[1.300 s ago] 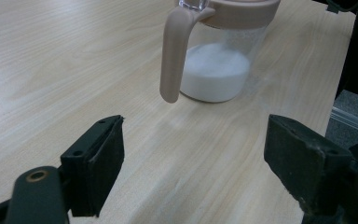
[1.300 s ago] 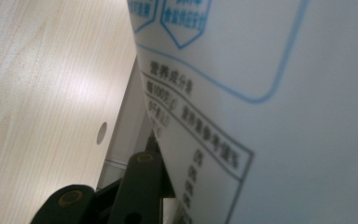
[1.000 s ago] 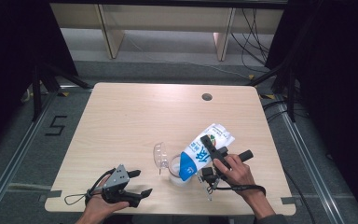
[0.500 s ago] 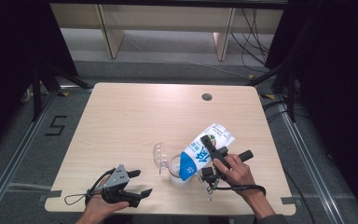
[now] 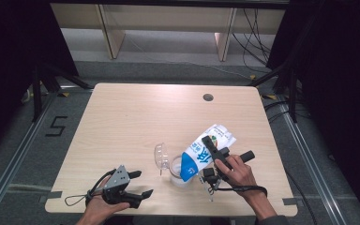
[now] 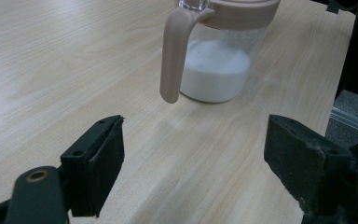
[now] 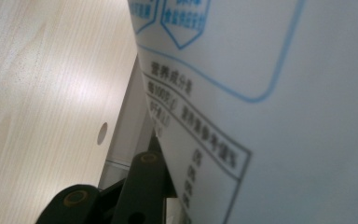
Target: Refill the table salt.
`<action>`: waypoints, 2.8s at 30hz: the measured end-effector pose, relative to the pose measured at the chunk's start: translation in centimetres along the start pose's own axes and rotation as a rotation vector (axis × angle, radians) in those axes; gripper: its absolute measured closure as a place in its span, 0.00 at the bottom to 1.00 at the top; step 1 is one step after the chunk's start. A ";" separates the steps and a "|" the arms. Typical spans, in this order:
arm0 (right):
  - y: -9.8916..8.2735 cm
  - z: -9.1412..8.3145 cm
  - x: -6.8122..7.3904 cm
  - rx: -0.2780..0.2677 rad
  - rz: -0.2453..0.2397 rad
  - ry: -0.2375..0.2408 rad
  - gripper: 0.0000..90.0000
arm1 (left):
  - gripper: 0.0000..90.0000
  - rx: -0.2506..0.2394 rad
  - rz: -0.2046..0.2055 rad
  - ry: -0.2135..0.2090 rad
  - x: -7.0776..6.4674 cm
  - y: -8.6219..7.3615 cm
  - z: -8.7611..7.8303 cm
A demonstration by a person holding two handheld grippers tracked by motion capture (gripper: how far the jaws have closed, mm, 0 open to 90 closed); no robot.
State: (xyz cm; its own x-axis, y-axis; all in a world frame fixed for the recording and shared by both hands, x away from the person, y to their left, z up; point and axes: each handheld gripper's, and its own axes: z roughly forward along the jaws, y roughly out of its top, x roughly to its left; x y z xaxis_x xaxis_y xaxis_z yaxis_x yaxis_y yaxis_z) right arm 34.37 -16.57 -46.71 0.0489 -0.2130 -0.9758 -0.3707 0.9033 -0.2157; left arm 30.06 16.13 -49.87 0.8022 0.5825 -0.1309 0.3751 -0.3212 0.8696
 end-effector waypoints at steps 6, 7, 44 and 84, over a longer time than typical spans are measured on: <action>0.0 0.1 0.1 -0.013 -0.001 -0.015 0.83 | 0.22 0.005 0.001 0.000 0.0 0.0 0.0; 0.0 0.1 0.0 -0.013 -0.001 -0.013 0.83 | 0.22 0.006 0.001 0.000 0.0 0.0 0.0; 0.0 0.1 -0.2 -0.023 -0.032 -0.022 0.84 | 0.22 0.004 0.006 0.003 0.0 0.0 0.0; -0.2 -0.1 0.2 -0.002 0.141 0.085 0.85 | 0.22 0.002 0.002 0.004 0.0 0.0 0.0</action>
State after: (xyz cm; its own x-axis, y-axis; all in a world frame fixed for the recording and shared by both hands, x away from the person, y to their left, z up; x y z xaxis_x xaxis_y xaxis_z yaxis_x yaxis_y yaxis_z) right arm 34.42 -16.86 -46.83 -0.0826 -0.1151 -0.9899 -0.3700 0.9259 -0.0768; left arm 30.04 16.14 -49.84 0.8011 0.5849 -0.1268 0.3743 -0.3243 0.8687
